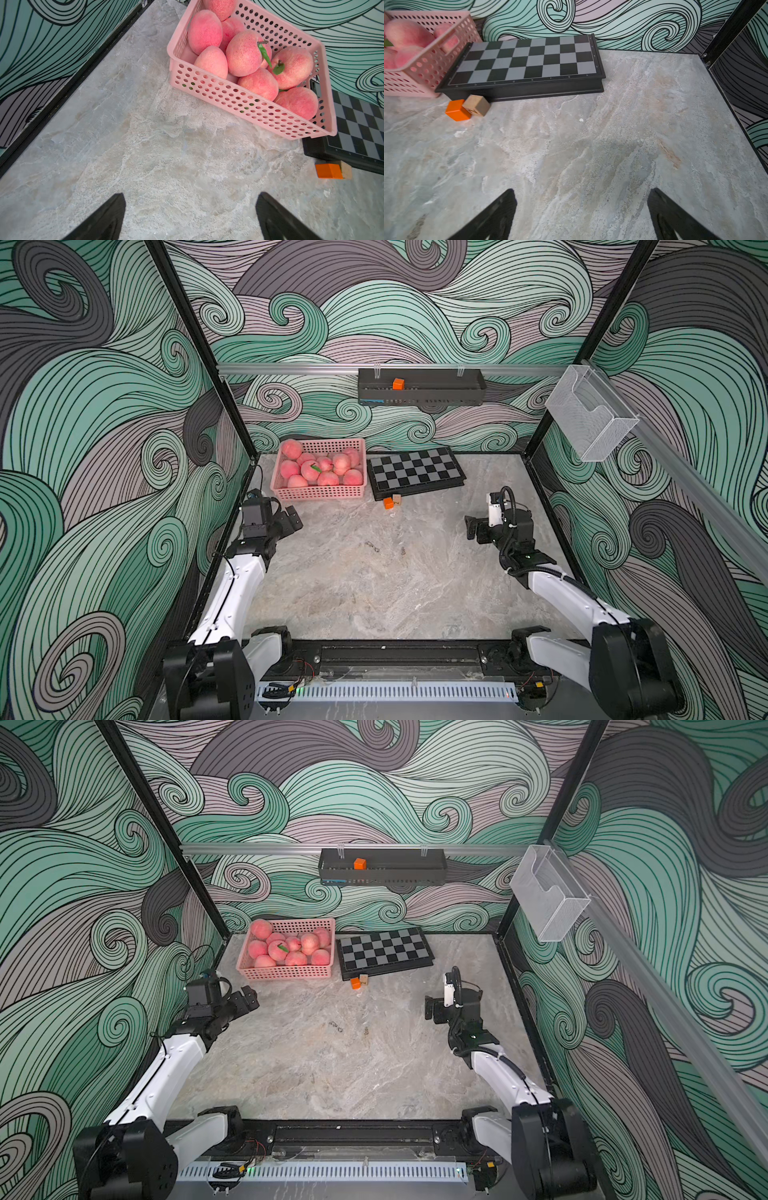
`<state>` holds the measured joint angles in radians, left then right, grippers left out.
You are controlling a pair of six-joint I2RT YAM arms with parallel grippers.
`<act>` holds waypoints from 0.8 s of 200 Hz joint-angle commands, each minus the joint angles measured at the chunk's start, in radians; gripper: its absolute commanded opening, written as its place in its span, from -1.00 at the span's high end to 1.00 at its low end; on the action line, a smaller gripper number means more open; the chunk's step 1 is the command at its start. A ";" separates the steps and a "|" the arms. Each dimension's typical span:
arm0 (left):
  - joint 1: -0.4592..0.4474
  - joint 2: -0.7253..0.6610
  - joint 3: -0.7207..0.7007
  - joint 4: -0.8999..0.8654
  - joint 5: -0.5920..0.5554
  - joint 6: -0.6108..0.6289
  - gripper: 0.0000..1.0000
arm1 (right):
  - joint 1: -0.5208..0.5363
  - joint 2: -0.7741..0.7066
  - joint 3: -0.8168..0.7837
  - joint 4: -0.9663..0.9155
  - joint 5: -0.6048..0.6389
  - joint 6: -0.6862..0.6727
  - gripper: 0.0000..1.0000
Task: Put the peaches into the basket
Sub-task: Reset both arms
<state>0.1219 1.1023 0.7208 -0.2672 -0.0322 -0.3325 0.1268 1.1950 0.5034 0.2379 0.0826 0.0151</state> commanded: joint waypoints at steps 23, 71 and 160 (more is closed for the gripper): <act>0.003 0.104 -0.030 0.142 -0.035 0.049 -0.97 | -0.025 0.201 -0.037 0.365 0.054 -0.082 -0.98; 0.002 0.167 -0.135 0.429 -0.127 0.068 -0.97 | -0.099 0.315 -0.125 0.648 -0.082 -0.063 -0.98; -0.021 0.409 -0.252 0.930 -0.023 0.247 -0.97 | -0.119 0.355 -0.112 0.657 -0.106 -0.047 -0.98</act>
<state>0.1200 1.4635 0.4923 0.4683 -0.1162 -0.1650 0.0109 1.5562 0.3878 0.8467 -0.0067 -0.0307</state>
